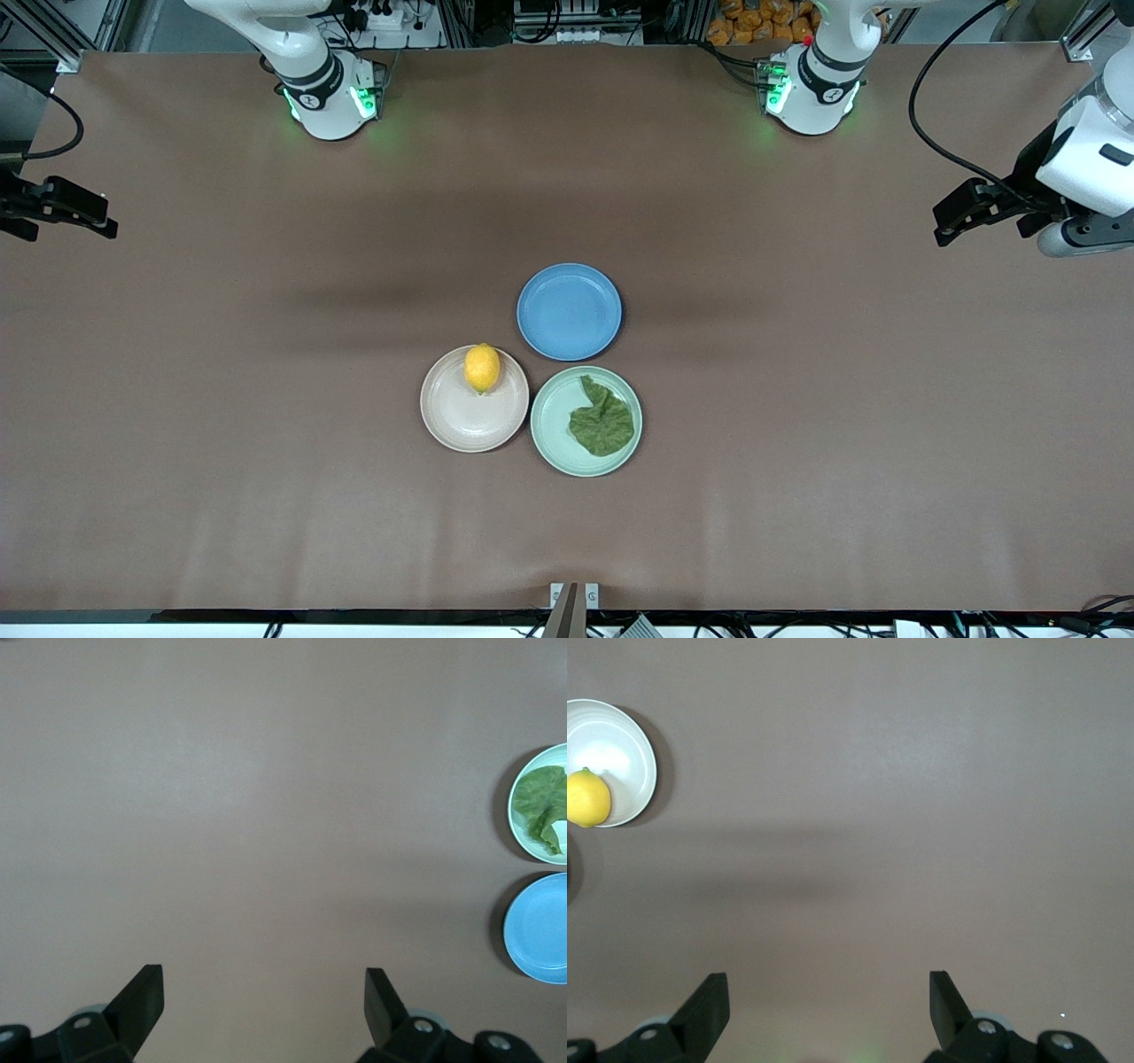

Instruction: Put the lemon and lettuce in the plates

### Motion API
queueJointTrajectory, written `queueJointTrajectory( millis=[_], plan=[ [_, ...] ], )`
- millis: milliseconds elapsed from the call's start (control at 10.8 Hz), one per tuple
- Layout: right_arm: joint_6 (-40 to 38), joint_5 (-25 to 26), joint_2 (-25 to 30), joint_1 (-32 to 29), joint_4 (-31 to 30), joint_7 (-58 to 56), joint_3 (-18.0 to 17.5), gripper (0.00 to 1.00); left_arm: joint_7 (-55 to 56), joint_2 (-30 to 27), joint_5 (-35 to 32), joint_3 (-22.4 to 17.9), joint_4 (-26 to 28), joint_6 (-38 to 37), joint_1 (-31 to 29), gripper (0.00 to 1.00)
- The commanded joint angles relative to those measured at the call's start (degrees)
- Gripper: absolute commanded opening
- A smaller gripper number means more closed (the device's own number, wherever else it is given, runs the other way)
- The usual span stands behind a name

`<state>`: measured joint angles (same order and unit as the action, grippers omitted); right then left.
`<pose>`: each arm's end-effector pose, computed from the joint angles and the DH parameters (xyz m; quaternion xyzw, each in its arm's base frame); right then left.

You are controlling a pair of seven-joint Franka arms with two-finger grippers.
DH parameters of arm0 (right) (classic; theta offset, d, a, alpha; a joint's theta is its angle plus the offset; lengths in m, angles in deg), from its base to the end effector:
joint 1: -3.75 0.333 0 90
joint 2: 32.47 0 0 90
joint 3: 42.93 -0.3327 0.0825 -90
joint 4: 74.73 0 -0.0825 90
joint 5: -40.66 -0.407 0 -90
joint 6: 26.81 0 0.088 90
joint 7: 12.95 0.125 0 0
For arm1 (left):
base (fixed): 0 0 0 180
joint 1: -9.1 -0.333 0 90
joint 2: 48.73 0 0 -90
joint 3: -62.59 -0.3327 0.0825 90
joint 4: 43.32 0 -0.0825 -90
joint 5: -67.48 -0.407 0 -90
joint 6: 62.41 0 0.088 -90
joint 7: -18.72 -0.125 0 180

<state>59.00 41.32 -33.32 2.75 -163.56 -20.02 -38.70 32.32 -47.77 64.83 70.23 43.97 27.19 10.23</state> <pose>0.5708 -0.0534 0.6186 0.9993 0.0158 -0.0342 0.0027 0.5774 -0.0825 0.6365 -0.9988 -0.0426 -0.0159 0.0193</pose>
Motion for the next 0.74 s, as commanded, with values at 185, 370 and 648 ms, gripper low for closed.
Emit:
queueJointTrajectory(
  millis=[185, 370, 648],
  plan=[
    [1.7, 0.6, 3.3, 0.2, -4.1, 1.1, -0.5, 1.0, -0.3, 0.1, 0.2, 0.1, -0.7, -0.6, 0.3, 1.0],
    [1.5, 1.1, 2.6, 1.3, -3.4, 1.2, -0.6, 1.0, -0.5, 0.1, 0.3, 0.2, -0.7, -0.6, 0.1, 1.0],
    [1.1, 0.7, 2.4, 1.6, -2.4, 2.3, -0.7, 1.0, -0.4, 0.1, 2.5, 0.2, -0.6, 0.0, -0.2, 1.0]
  ],
)
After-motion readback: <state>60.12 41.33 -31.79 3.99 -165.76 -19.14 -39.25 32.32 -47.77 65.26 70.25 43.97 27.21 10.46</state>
